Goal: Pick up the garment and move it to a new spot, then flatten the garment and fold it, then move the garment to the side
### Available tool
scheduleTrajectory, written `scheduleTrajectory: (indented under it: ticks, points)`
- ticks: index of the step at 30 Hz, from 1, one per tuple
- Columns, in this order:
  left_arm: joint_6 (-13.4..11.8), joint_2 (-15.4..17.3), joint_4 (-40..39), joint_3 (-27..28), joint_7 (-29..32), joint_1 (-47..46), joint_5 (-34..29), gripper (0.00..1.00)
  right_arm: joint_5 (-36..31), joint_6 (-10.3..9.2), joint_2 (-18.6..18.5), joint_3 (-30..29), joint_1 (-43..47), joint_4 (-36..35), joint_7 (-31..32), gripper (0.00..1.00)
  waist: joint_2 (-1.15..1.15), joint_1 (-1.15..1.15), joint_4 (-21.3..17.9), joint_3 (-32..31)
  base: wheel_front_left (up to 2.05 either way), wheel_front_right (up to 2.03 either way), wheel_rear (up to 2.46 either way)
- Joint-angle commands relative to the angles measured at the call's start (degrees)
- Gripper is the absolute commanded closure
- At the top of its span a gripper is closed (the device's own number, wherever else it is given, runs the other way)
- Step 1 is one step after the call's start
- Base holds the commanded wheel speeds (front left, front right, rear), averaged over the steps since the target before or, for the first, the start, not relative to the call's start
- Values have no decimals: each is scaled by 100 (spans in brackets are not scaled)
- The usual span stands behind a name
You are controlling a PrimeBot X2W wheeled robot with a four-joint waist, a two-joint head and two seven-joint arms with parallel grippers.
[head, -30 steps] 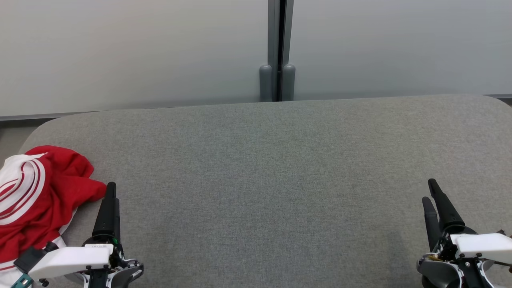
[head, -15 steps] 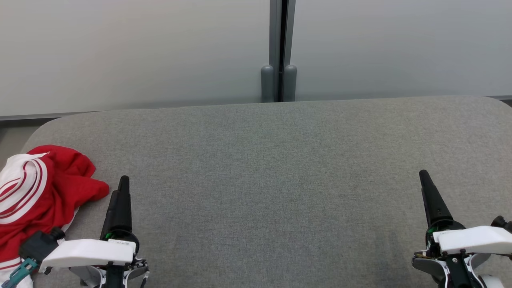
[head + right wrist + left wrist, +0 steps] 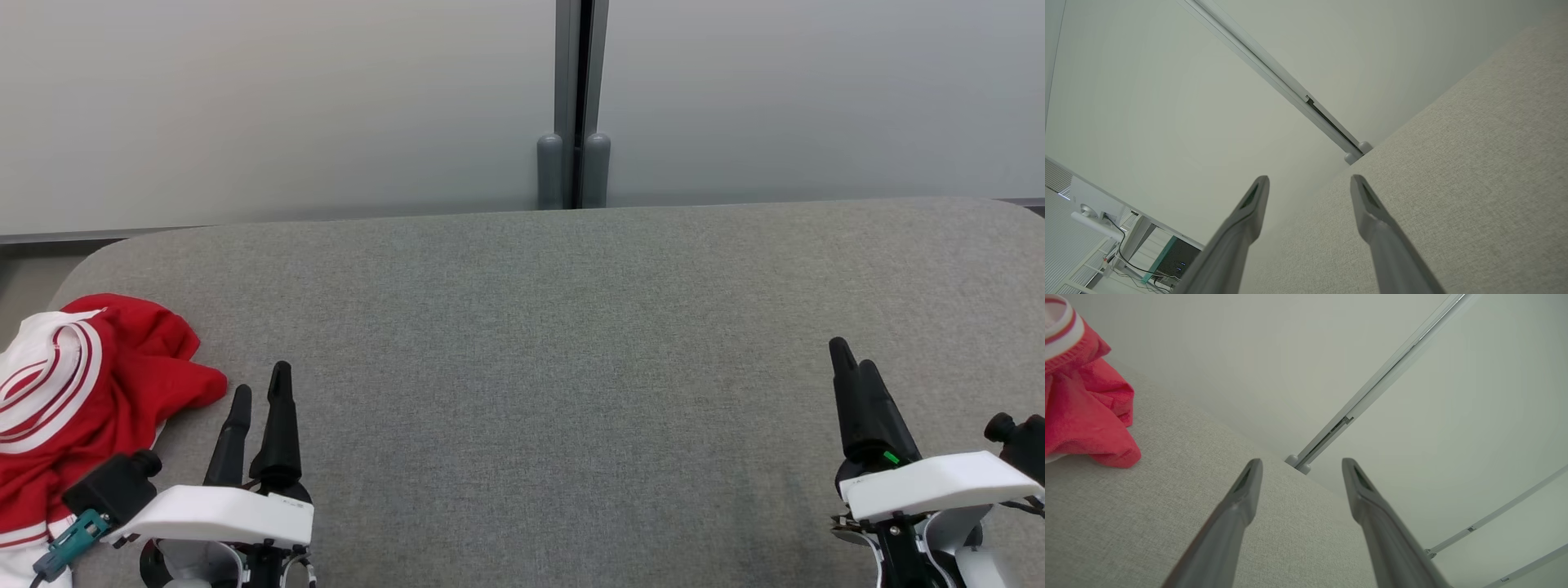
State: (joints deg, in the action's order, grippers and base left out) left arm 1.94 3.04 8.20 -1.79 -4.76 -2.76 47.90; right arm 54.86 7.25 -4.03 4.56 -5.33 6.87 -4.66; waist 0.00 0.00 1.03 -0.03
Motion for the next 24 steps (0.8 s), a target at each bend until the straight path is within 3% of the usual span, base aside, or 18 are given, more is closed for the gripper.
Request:
scheduleTrajectory:
  ticks: [1,12,24]
  points:
    - [-39,63,-82,-27,-44,-64,-205,0,-188,27,-30,28,-123,-75,-58,0,0,0,2,0,0,0,0]
    - [-236,124,-23,-185,-236,-77,-1106,0,-1316,29,-16,180,-147,-88,-205,0,0,0,29,1,0,0,0]
    - [-323,139,-60,-337,-409,-111,-1768,0,-2061,31,-60,321,-149,-169,-306,0,0,0,59,-3,0,0,0]
